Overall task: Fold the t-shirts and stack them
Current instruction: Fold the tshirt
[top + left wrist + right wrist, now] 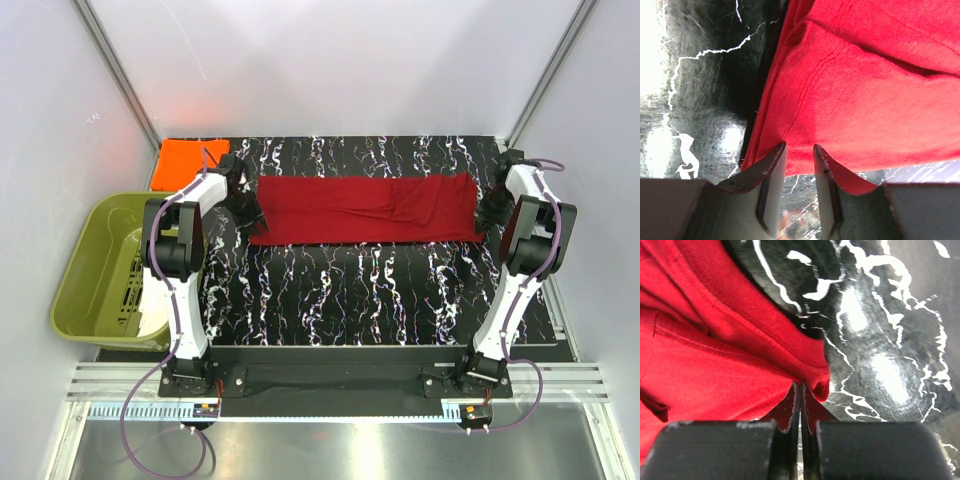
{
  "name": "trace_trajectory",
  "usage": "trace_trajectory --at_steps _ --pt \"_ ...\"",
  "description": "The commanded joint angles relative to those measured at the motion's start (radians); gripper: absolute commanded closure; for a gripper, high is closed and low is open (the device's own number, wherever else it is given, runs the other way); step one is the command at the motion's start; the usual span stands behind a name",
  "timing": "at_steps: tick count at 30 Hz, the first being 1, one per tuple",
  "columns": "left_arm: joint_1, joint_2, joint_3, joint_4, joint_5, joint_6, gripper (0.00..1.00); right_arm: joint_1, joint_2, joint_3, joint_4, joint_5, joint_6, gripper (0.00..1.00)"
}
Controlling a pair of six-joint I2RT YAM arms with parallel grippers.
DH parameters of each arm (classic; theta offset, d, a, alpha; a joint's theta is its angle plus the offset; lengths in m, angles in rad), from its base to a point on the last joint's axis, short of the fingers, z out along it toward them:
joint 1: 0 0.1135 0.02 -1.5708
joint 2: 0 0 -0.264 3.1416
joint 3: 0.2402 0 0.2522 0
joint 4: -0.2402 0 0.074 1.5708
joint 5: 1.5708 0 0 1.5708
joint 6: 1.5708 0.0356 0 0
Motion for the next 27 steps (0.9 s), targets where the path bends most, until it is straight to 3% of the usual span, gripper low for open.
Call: trace_trajectory --at_steps 1,3,4,7,8,11,15,18,22,24,25,27 --pt "0.014 -0.014 -0.044 -0.028 -0.062 0.012 0.65 -0.015 -0.009 0.000 -0.036 0.107 0.044 0.99" --pt "0.014 -0.022 -0.053 -0.026 -0.057 0.012 0.65 -0.023 -0.010 -0.009 -0.034 0.110 0.055 0.94" --pt "0.014 -0.026 -0.054 -0.025 -0.062 0.012 0.65 -0.023 -0.015 -0.008 -0.034 0.107 0.056 0.87" --pt "0.007 -0.072 -0.051 -0.026 -0.094 0.023 0.64 -0.023 -0.025 0.029 -0.042 0.112 0.064 0.77" --pt "0.005 -0.084 -0.045 -0.030 -0.101 0.028 0.60 -0.021 -0.025 0.052 -0.065 0.115 0.069 0.64" --pt "-0.015 -0.147 -0.015 -0.056 -0.126 0.037 0.53 -0.021 -0.016 0.169 -0.122 0.094 0.099 0.46" --pt "-0.062 -0.238 0.008 -0.060 -0.146 0.045 0.42 -0.012 -0.022 0.249 -0.078 -0.116 0.190 0.34" --pt "-0.107 -0.255 0.036 -0.063 -0.144 0.043 0.40 0.008 -0.012 0.242 0.027 -0.280 0.265 0.30" --pt "-0.139 -0.258 0.045 -0.034 -0.092 0.046 0.41 0.034 0.062 0.267 0.189 -0.439 0.315 0.32" --pt "-0.147 -0.255 0.039 -0.025 -0.080 0.048 0.42 0.049 0.091 0.279 0.258 -0.492 0.328 0.37" --pt "-0.150 -0.253 0.035 -0.020 -0.051 0.048 0.43 0.055 0.118 0.284 0.319 -0.506 0.328 0.46" --pt "-0.154 -0.259 0.007 -0.002 -0.022 0.048 0.45 0.074 0.145 0.308 0.370 -0.511 0.322 0.51"
